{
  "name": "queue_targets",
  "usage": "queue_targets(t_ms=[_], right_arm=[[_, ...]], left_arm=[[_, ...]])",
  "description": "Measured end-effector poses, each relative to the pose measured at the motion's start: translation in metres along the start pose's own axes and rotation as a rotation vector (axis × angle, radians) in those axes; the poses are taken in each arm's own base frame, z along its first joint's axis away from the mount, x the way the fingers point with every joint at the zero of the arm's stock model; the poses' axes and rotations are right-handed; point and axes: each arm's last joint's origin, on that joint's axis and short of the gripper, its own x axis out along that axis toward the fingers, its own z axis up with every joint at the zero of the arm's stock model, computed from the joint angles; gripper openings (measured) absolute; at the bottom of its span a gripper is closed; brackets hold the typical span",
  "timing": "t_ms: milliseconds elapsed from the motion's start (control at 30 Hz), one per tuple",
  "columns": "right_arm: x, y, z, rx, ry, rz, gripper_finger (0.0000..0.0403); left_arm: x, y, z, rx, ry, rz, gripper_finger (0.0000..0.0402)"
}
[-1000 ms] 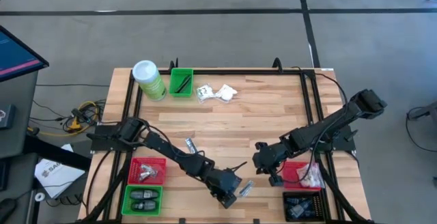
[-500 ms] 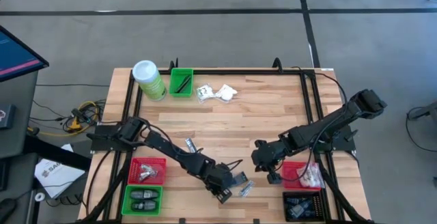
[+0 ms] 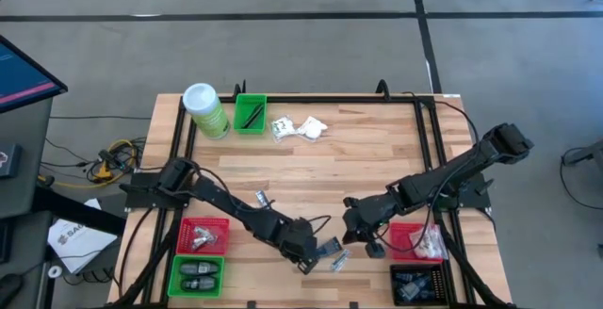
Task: Pick & Place Travel size toiletries
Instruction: Put the shave cream into the black bin
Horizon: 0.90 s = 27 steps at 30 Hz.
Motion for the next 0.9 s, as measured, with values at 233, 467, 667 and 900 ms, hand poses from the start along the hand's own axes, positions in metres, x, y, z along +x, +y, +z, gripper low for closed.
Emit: queue_targets(t_ms=[233, 467, 667, 900], right_arm=[[0.01, -0.001, 0.011, -0.098, -0.047, -0.041, 0.0115], [0.045, -0.004, 0.021, -0.145, 0.037, -0.086, 0.0202], [0.069, -0.007, 0.027, -0.176, 0.108, -0.129, 0.0237], [0.092, -0.013, 0.009, -0.202, 0.26, -0.148, 0.0244]], left_arm=[[-0.045, -0.007, -0.007, -0.112, -0.26, 0.041, 0.0], [-0.066, -0.012, -0.008, -0.114, -0.35, 0.007, 0.0], [-0.065, -0.014, -0.019, -0.096, -0.354, 0.008, 0.0], [-0.06, -0.002, -0.047, -0.197, -0.431, 0.06, 0.0]])
